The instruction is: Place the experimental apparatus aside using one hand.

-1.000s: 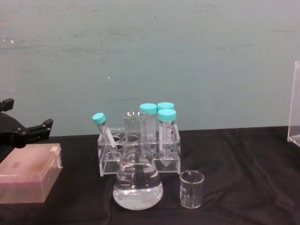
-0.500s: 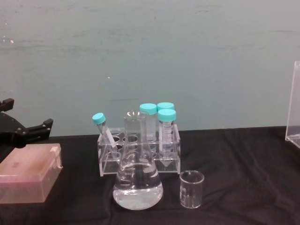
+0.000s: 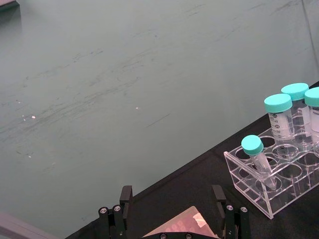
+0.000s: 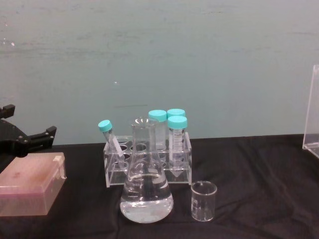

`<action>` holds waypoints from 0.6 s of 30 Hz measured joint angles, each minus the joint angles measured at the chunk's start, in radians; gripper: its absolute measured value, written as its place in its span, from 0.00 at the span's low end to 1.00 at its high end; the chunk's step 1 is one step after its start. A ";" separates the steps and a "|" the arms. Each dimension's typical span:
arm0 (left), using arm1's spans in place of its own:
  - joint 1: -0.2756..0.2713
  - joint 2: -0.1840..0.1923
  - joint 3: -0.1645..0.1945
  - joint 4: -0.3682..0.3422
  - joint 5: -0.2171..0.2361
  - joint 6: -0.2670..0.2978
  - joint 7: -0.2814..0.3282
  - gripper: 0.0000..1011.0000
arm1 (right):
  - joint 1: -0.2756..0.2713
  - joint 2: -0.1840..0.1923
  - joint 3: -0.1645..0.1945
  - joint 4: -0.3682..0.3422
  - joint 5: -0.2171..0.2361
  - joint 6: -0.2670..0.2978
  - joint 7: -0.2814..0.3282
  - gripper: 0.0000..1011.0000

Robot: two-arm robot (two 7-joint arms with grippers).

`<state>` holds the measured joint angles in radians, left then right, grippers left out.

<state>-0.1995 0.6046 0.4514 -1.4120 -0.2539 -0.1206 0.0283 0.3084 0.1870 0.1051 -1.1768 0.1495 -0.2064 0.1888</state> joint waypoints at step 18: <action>0.000 0.000 0.000 0.000 0.000 0.000 0.000 0.99 | 0.000 -0.001 0.000 0.000 -0.003 -0.003 0.000 0.60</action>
<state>-0.1995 0.6047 0.4514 -1.4120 -0.2539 -0.1205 0.0283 0.3084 0.1858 0.1047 -1.1768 0.1464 -0.2091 0.1886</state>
